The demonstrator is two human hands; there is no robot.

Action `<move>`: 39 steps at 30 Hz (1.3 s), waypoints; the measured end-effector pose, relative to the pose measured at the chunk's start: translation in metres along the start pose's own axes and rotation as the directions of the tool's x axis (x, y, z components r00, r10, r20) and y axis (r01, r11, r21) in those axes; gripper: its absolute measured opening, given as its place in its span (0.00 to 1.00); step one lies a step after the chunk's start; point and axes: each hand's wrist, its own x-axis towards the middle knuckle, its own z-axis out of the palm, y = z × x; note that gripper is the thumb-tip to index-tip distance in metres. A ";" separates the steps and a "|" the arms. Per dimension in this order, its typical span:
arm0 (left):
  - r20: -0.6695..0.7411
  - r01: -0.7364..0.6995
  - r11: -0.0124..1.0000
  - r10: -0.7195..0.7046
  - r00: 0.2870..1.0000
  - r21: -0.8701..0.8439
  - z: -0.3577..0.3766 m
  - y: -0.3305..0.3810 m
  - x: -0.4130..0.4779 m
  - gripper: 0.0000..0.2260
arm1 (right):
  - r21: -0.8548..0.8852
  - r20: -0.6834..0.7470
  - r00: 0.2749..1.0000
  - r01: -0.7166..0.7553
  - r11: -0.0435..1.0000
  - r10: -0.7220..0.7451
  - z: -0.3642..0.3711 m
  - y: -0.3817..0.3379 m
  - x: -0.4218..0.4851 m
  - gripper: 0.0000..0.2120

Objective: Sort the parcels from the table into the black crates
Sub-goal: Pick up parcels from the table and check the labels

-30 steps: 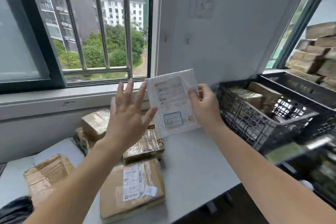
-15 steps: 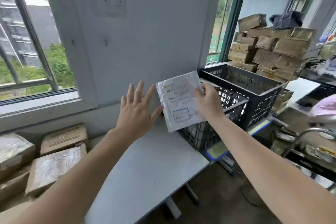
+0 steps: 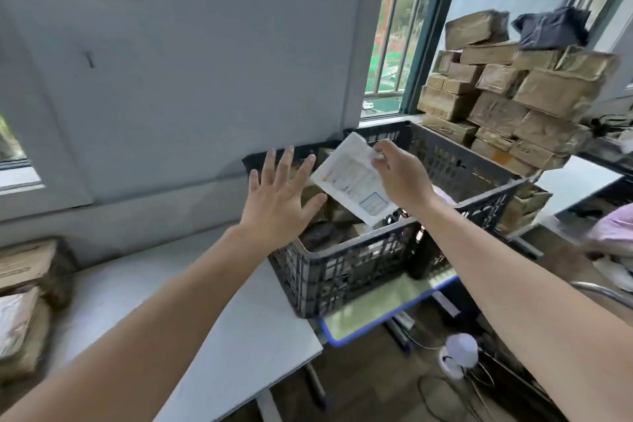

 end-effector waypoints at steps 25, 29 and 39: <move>0.172 0.246 0.964 -0.260 0.950 0.099 0.138 -0.030 0.122 0.37 | 0.181 0.911 0.196 0.598 0.780 -0.362 0.187 0.085 0.112 0.17; 0.177 0.207 0.970 -0.227 0.958 0.124 0.144 -0.008 0.135 0.37 | 0.113 0.935 0.208 0.591 0.799 -0.286 0.184 0.115 0.135 0.13; 0.642 -0.012 0.996 -0.046 0.765 0.086 0.173 0.060 0.178 0.32 | -0.134 0.985 0.173 0.830 0.542 -0.022 0.173 0.178 0.124 0.15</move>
